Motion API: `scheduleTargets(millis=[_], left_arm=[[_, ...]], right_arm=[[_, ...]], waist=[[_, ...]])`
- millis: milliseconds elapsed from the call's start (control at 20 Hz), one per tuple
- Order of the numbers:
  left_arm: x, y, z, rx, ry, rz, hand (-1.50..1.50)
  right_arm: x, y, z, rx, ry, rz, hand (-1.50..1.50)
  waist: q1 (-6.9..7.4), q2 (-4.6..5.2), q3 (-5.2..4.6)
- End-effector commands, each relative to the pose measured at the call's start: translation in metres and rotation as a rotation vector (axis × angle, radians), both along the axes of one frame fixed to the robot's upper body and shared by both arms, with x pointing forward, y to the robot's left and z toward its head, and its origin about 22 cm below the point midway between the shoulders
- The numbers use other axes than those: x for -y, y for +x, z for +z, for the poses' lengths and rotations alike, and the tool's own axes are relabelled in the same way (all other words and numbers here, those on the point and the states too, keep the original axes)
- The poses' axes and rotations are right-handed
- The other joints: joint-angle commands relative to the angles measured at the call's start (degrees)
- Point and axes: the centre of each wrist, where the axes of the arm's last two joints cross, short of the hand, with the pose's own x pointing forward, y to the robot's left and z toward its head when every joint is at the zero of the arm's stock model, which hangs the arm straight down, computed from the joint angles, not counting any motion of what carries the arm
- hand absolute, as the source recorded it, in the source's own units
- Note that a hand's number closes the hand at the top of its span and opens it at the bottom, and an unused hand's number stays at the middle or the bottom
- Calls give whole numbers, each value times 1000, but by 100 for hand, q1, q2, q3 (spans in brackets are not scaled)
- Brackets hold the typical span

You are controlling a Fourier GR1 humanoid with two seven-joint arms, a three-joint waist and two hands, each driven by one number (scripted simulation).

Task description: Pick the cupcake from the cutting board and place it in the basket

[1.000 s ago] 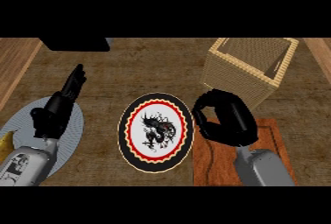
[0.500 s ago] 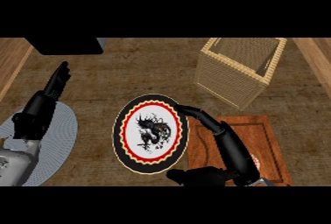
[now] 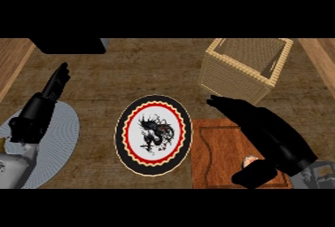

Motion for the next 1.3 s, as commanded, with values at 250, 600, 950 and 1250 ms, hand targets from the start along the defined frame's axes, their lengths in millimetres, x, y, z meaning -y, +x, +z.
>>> scheduleTargets(millis=[250, 600, 950, 1250], left_arm=[[3, 7, 7, 4, 5, -19, 0], [13, 10, 6, 4, -19, -4, 0], [-7, -10, 13, 22, -13, -28, 0], [10, -12, -1, 11, -25, -9, 0]], right_arm=[[11, 0, 75, -226, -378, 120, -150], [6, 3, 71, -331, -435, 86, -150], [16, 4, 39, -373, -472, 109, -150], [17, 17, 8, -433, -564, 98, -150]], waist=[[36, 87, 36], [54, 97, 49], [91, 90, 56], [104, 103, 56]])
